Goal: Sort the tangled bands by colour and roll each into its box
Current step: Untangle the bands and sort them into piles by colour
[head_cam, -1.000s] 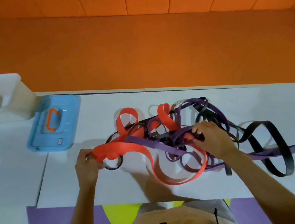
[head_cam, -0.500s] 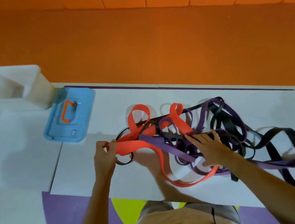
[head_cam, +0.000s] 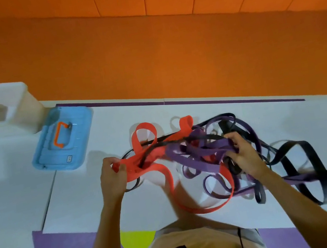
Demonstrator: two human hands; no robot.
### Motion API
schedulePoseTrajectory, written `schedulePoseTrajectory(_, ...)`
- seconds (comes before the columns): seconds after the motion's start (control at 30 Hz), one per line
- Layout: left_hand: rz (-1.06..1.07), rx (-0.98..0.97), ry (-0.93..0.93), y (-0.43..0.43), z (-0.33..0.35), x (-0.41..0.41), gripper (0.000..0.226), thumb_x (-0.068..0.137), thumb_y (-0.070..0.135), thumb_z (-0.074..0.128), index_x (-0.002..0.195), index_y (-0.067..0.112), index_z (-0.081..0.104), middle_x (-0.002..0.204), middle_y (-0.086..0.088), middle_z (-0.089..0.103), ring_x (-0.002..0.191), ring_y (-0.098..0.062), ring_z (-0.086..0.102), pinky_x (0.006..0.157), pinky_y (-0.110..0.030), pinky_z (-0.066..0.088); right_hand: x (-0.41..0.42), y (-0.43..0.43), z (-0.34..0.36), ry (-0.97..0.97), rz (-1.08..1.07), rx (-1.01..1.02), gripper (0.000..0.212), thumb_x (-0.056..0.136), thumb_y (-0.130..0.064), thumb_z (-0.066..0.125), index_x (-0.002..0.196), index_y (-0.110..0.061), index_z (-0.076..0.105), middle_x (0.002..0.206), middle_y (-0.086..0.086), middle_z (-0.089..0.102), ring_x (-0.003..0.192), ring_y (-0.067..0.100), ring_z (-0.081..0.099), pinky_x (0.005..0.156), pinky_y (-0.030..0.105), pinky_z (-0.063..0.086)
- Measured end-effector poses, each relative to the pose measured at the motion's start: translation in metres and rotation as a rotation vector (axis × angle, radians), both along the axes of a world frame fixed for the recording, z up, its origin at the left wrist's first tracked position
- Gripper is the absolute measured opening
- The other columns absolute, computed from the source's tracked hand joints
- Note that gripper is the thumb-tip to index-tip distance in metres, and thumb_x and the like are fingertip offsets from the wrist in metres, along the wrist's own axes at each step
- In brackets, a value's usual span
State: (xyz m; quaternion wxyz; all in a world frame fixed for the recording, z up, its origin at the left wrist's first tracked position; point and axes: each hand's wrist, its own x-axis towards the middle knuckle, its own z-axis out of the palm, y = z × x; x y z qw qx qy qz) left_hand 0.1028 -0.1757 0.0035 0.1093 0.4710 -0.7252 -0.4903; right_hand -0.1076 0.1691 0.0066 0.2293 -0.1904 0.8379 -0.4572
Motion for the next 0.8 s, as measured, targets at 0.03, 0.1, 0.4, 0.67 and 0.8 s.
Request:
schedulePoseTrajectory(0.03, -0.016, -0.009, -0.014, 0.0, 0.001, -0.003, 0.015, 0.088, 0.016, 0.057, 0.103, 0.018, 0.056, 0.105, 0.001, 0.063, 0.098, -0.022, 0.06, 0.084, -0.035, 0.045, -0.003, 0.005, 0.003, -0.029, -0.068, -0.055, 0.041, 0.096, 0.008, 0.061, 0.116, -0.027, 0.057, 0.108, -0.009, 0.07, 0.102, 0.012, 0.068, 0.092, 0.023, 0.051)
schedulePoseTrajectory(0.1, -0.027, -0.029, -0.054, 0.001, 0.001, -0.008, 0.013, 0.093, 0.01, 0.057, 0.102, 0.02, 0.055, 0.102, 0.002, 0.064, 0.094, -0.022, 0.06, 0.081, -0.034, 0.044, -0.009, 0.014, 0.007, -0.124, -0.257, -0.183, 0.033, 0.103, 0.006, 0.052, 0.114, -0.023, 0.06, 0.114, 0.008, 0.067, 0.103, 0.023, 0.066, 0.095, 0.035, 0.051)
schedulePoseTrajectory(0.4, -0.13, -0.034, -0.064, 0.013, 0.006, -0.031, 0.009, 0.09, 0.021, 0.051, 0.097, 0.028, 0.052, 0.092, 0.017, 0.061, 0.084, -0.004, 0.06, 0.066, -0.023, 0.043, -0.022, 0.046, 0.008, -0.463, -0.784, -0.438, 0.03, 0.106, -0.011, 0.043, 0.107, -0.019, 0.071, 0.089, -0.001, 0.079, 0.083, 0.013, 0.076, 0.068, 0.025, 0.06)
schedulePoseTrajectory(0.67, -0.431, -0.166, -0.422, -0.003, -0.001, -0.03, 0.008, 0.099, 0.011, 0.058, 0.1, 0.019, 0.058, 0.1, 0.0, 0.067, 0.094, -0.025, 0.064, 0.083, -0.042, 0.052, -0.045, 0.049, -0.007, -0.043, -0.398, 0.175, 0.038, 0.097, 0.009, 0.054, 0.125, -0.014, 0.064, 0.117, 0.009, 0.068, 0.109, 0.031, 0.064, 0.09, 0.031, 0.049)
schedulePoseTrajectory(0.8, -0.661, -0.136, -0.406, 0.003, -0.002, -0.036, 0.016, 0.103, 0.029, 0.064, 0.092, 0.018, 0.067, 0.091, 0.0, 0.069, 0.086, -0.022, 0.07, 0.08, -0.035, 0.059, -0.05, 0.042, -0.009, 0.085, -0.175, 0.424, 0.044, 0.1, 0.005, 0.051, 0.138, -0.015, 0.059, 0.128, 0.015, 0.063, 0.114, 0.032, 0.061, 0.1, 0.039, 0.051)
